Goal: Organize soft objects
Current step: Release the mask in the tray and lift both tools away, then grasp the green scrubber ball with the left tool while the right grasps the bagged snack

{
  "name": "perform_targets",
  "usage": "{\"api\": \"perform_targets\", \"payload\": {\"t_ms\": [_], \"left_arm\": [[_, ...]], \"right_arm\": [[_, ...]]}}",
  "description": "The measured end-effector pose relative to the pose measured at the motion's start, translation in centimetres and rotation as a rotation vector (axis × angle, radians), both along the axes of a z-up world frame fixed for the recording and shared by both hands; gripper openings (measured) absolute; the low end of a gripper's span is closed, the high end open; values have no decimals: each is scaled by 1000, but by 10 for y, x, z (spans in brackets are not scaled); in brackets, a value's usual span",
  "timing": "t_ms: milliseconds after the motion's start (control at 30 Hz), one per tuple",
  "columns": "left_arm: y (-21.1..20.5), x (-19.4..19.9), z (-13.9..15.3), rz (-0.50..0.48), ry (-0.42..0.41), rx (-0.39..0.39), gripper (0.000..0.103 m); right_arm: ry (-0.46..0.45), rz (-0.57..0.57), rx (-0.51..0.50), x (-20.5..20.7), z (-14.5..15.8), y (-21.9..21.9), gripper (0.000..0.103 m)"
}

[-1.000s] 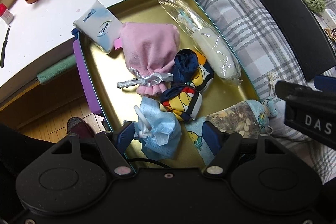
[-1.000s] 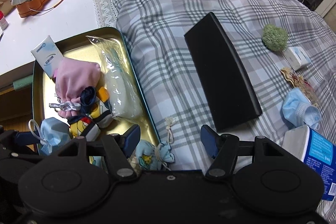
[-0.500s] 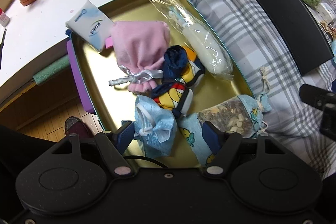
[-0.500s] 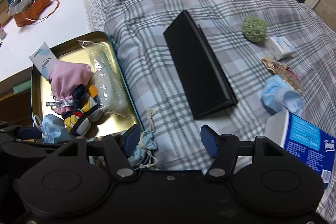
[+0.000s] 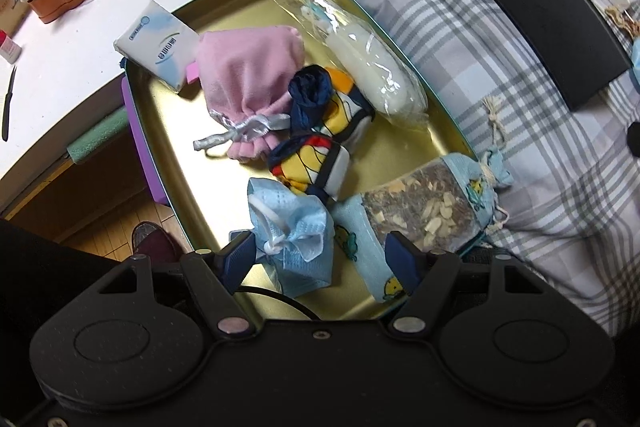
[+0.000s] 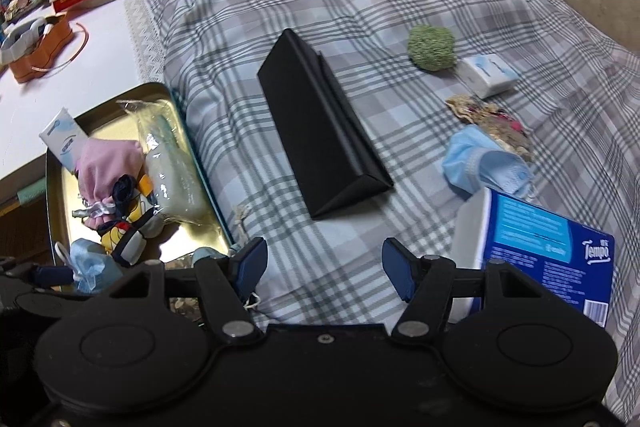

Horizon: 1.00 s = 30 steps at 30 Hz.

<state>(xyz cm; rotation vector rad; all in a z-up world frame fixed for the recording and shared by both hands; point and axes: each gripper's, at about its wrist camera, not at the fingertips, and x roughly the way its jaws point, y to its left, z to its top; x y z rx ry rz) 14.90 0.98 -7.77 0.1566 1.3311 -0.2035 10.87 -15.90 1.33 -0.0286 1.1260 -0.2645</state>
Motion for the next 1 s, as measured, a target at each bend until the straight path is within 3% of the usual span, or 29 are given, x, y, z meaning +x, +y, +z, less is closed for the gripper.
{"api": "perform_targets", "payload": {"t_ms": [367,633,833,1000], "left_arm": [[-22,-18,9,-40,-4,8,67],[-54,-10,53,-125,-115,-1,67],[-100,11,81,-198,-175,-22,71],[-147,35,99,-245,-205,-32,71]], "right_arm": [[-79,-93,37,-14,20,-43,62],[-207,-373,46,-25,47,-143,63],[-223,-594,51,-24,36,-221,64],[-196,-604,112,-4,18,-244,67]]}}
